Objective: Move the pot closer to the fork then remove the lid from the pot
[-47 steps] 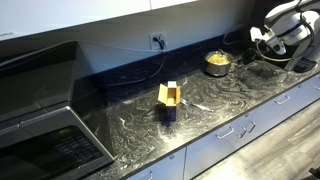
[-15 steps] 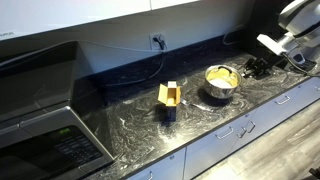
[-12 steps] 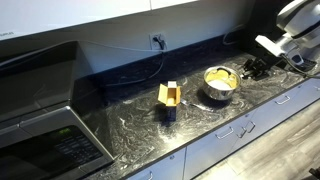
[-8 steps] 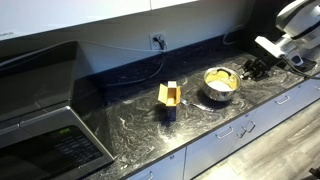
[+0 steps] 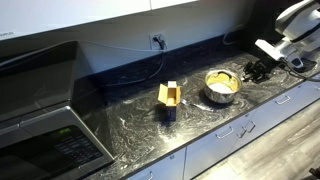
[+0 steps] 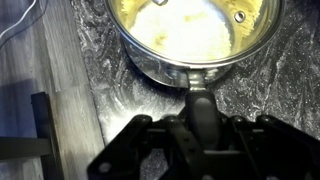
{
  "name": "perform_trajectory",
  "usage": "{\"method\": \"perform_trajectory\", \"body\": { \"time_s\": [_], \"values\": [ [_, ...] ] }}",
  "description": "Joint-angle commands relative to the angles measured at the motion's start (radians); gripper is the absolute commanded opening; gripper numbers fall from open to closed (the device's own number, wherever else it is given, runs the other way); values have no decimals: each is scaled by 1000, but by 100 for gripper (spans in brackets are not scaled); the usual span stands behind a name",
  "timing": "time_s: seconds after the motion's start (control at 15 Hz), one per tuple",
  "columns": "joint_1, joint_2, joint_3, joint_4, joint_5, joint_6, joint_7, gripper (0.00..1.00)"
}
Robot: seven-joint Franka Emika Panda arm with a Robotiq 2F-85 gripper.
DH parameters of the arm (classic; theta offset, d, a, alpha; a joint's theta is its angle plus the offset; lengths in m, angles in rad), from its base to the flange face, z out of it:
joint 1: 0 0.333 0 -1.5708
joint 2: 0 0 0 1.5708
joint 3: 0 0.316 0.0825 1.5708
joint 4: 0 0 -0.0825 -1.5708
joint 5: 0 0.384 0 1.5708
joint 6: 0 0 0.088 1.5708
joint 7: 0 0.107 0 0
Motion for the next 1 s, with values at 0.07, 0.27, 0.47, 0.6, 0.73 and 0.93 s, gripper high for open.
{"method": "perform_trajectory", "body": {
  "time_s": [0.07,0.27,0.47,0.6,0.73,0.93],
  "values": [
    [-1,-20,-7,17,36,-33,-5,3],
    [1,-12,-8,20,33,-29,-1,3],
    [2,-6,-9,22,30,-26,3,3],
    [2,-3,-10,23,29,-24,6,20],
    [3,-4,-11,25,29,-24,8,28],
    [5,-6,-14,35,30,-26,16,62]
  ]
}}
